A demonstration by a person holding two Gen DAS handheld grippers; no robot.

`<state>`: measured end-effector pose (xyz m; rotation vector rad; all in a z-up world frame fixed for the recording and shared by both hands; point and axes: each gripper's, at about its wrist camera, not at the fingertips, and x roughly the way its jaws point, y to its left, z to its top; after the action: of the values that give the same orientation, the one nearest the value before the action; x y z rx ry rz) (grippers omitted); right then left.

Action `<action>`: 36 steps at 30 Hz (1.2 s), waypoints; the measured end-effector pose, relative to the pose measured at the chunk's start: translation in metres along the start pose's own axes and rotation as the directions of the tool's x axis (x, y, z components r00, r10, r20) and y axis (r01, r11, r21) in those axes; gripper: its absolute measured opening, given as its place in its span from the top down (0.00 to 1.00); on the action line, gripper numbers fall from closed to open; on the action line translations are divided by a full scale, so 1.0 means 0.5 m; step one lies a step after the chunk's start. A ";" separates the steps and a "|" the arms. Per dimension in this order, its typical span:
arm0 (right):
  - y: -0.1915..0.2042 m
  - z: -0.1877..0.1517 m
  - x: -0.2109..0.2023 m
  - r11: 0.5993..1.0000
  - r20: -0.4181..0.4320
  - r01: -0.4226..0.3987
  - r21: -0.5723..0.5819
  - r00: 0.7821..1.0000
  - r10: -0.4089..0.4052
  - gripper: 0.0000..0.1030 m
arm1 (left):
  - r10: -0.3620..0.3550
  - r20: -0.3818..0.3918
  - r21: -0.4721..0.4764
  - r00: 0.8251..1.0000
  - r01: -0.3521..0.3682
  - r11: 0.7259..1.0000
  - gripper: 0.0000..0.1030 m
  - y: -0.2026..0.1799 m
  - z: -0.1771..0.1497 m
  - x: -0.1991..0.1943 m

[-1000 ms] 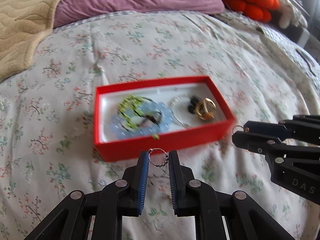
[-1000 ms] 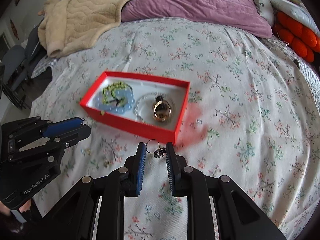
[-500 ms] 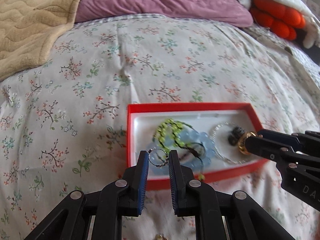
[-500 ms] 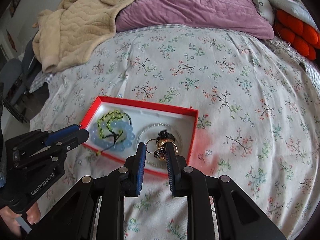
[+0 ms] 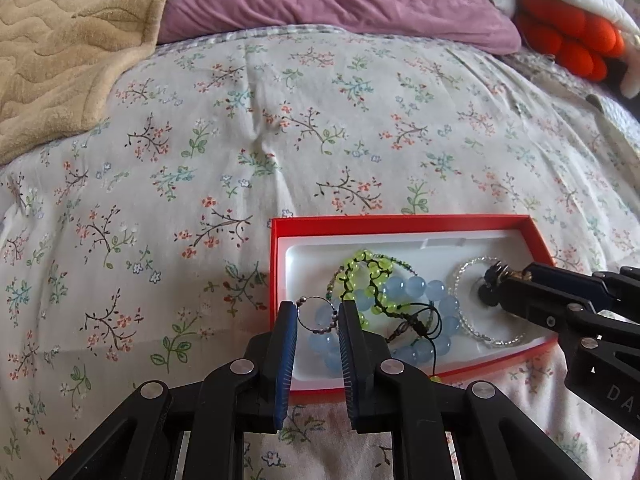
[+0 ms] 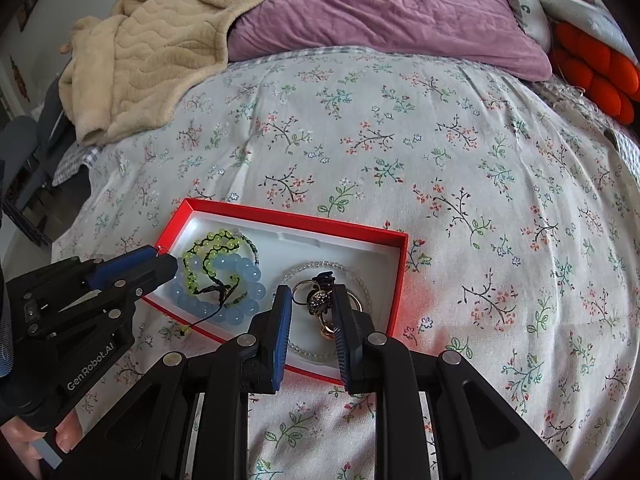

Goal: Organize jewelry
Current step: 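Carry both rings into the red box and open both grippers, then move both tools back over the gold earrings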

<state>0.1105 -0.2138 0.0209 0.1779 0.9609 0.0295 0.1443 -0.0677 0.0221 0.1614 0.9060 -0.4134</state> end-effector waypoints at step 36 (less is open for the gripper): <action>-0.026 -0.143 -0.117 0.994 -0.168 0.110 -0.019 0.980 -0.112 0.38 | 0.051 -0.202 -0.020 0.978 -0.056 0.998 0.15 0.033 -0.152 -0.095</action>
<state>0.0178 -0.2227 0.0264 0.1140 1.1381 -0.0545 0.0695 -0.0161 0.0125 0.2066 1.1031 -0.3392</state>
